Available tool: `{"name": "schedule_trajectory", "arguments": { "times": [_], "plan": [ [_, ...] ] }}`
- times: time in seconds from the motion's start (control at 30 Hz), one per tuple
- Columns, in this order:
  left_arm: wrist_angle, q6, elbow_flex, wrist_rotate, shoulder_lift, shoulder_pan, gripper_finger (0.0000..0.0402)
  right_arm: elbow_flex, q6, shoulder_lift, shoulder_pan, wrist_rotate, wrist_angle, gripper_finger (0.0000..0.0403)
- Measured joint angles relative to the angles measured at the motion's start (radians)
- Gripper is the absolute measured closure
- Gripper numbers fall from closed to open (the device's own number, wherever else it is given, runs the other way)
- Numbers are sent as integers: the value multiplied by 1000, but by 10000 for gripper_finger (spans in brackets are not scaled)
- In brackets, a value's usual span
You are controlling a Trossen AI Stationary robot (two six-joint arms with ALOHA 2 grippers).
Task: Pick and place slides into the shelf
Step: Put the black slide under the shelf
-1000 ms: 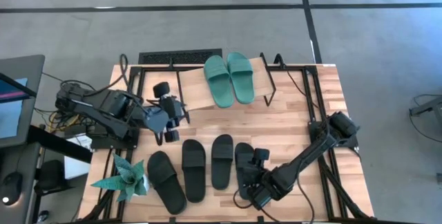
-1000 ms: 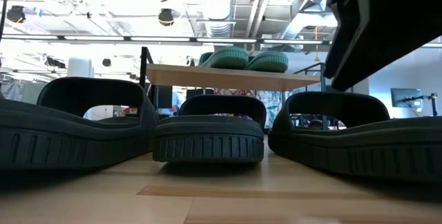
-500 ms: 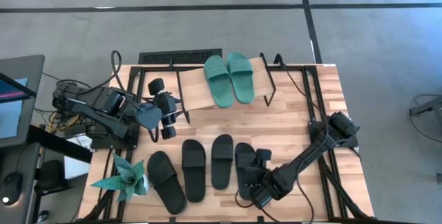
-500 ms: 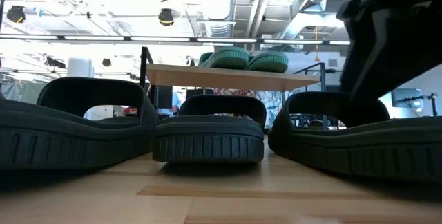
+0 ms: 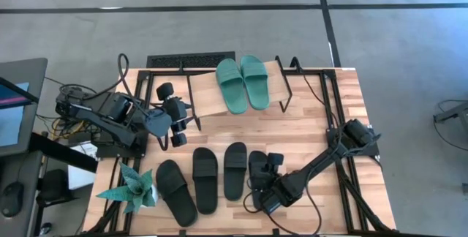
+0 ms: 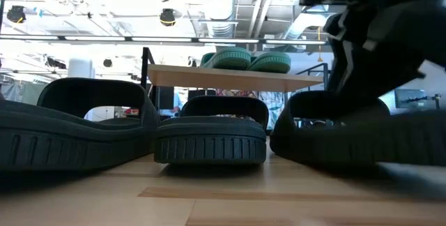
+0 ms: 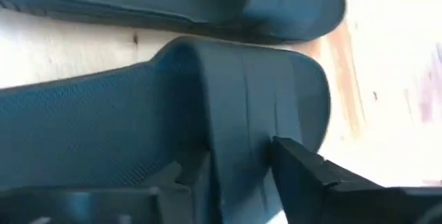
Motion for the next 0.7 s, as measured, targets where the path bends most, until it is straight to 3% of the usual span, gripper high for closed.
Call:
{"name": "schedule_trajectory", "arguments": {
  "times": [0.2, 0.5, 0.7],
  "plan": [
    [0, -14, 0, -1, 0, 0, 262, 1, 72, 0, 24, 56, -104, 390],
    [3, -15, 0, -23, 0, 0, 262, -3, 248, -13, 64, 82, -337, 395],
    [18, -14, 0, -36, 0, 1, 262, -2, 192, -13, 56, 122, -425, 398]
  ]
}}
